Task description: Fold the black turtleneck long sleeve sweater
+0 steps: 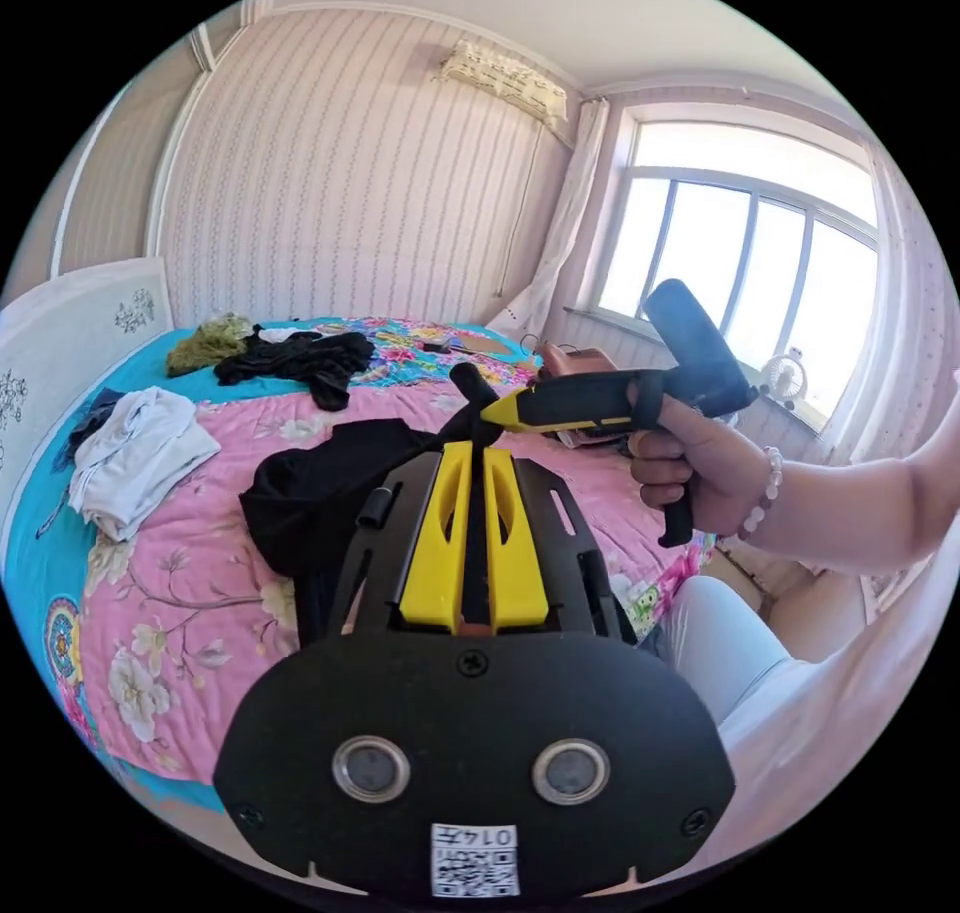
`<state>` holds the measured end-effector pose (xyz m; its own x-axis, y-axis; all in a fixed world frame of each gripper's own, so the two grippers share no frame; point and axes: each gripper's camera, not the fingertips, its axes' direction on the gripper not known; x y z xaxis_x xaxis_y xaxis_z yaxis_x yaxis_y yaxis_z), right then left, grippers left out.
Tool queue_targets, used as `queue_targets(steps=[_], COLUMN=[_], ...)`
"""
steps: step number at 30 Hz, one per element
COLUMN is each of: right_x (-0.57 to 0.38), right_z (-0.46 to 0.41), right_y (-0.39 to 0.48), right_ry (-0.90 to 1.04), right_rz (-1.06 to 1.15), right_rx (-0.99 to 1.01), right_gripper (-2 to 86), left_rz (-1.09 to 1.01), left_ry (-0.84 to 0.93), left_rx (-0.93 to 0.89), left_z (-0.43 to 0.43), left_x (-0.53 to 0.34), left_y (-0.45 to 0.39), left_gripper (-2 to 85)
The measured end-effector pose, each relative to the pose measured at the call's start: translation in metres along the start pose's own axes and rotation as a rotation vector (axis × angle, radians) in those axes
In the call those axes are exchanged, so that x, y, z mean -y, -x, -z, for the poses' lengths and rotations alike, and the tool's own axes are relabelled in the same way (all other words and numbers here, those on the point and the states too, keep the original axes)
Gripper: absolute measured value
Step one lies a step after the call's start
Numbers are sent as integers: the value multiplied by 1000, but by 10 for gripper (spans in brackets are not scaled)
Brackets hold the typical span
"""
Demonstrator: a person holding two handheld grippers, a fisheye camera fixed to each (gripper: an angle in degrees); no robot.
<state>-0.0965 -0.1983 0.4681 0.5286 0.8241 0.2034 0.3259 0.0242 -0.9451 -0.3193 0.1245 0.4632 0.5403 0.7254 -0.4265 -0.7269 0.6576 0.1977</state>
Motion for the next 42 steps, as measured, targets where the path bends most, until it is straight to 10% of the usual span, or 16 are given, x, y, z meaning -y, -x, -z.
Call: queue_targets(steps=[15,28,33,42], right_x=[-100,-125,-61,200], right_z=[134,117,144,23], right_y=[-84,-188,-190,-212], right_ry=[-190,283,247,201], right_rz=[-204,-523,-407,-67], right_rx=[25,-212,-436,-130], right_gripper=[10,39,60,70], left_rz=[-244,12,80,101], left_ry=[181,552,508,606], left_rx=[-208,-184,52,174], left_z=[-57,-125,-124,-197], left_x=[83,74,116,189], left_y=[-111,-36,42,135], left_gripper=[2,54,53,78])
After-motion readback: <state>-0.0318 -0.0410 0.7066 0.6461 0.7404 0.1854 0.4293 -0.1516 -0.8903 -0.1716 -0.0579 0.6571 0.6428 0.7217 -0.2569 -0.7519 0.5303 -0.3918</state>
